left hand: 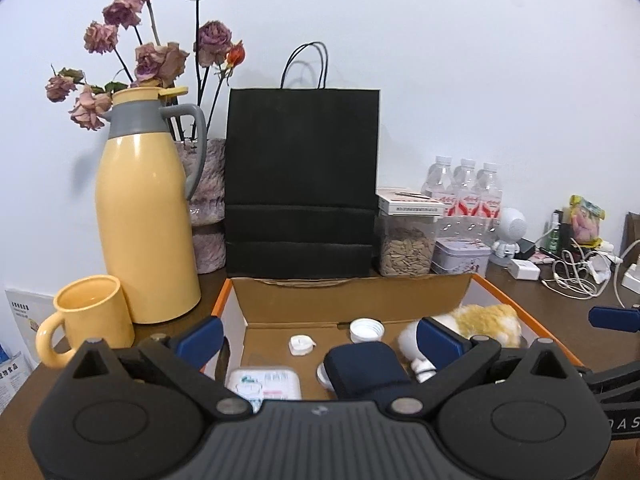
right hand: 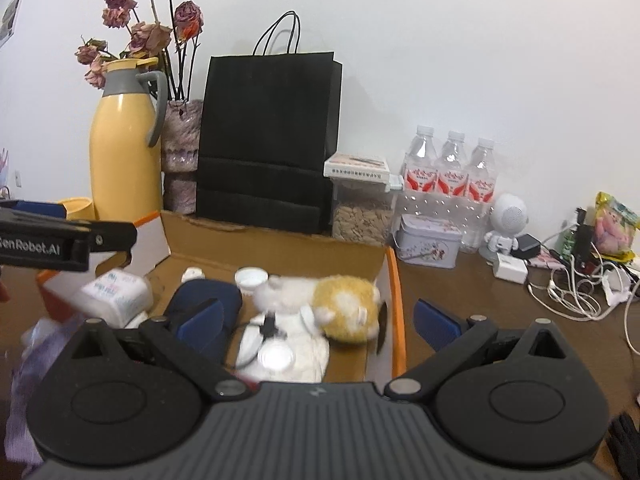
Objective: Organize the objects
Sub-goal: 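Withdraw both open tools from the box back over the table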
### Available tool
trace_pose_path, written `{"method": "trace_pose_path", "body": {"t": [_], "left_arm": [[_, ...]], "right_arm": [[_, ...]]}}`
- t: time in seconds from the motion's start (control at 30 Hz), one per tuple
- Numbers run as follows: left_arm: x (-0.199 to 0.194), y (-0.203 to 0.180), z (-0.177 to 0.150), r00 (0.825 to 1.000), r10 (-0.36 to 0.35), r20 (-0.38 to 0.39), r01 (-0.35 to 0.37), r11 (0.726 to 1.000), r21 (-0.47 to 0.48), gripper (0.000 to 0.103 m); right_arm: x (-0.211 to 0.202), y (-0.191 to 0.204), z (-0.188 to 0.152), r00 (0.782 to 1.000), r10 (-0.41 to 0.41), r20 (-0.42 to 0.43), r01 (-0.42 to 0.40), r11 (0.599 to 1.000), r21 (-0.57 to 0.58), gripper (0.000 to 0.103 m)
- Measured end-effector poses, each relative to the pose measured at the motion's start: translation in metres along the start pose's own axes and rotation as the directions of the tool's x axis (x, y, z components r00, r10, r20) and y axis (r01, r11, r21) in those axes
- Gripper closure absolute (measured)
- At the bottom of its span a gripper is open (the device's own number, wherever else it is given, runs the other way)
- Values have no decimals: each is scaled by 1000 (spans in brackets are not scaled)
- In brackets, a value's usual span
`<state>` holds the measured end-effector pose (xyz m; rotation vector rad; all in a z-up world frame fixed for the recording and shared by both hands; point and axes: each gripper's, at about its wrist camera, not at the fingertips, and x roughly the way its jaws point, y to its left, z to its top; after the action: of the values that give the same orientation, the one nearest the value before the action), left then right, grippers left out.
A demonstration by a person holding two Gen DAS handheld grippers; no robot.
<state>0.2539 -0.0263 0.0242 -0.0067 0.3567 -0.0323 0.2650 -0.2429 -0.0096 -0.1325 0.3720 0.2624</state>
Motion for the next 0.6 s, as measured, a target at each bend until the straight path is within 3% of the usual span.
{"method": "trace_pose_path", "body": {"t": [0.27, 0.6], "left_arm": [[-33, -3, -28, 1000, 1, 0, -1, 1000, 21, 0], [-60, 4, -75, 997, 35, -71, -33, 999, 37, 0]], "right_arm": [[-27, 3, -32, 999, 1, -39, 0, 1000, 23, 0], [-53, 9, -69, 995, -18, -93, 20, 1000, 23, 0]]}}
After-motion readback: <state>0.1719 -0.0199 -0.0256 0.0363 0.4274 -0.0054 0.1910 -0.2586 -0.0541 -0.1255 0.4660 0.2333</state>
